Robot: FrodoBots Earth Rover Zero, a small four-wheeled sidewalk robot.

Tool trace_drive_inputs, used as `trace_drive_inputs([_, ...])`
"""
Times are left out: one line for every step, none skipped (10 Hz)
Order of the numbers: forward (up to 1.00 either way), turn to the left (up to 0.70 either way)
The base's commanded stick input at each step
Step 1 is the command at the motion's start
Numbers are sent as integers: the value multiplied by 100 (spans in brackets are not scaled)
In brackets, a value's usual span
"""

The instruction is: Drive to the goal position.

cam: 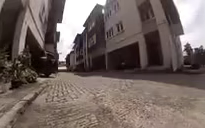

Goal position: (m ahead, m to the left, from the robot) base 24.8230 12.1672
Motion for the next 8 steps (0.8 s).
trace_drive_inputs([50, 0])
trace_drive_inputs([50, 0])
trace_drive_inputs([50, 0])
trace_drive_inputs([50, 0])
trace_drive_inputs([50, 0])
trace_drive_inputs([50, 0])
trace_drive_inputs([50, 0])
trace_drive_inputs([50, 0])
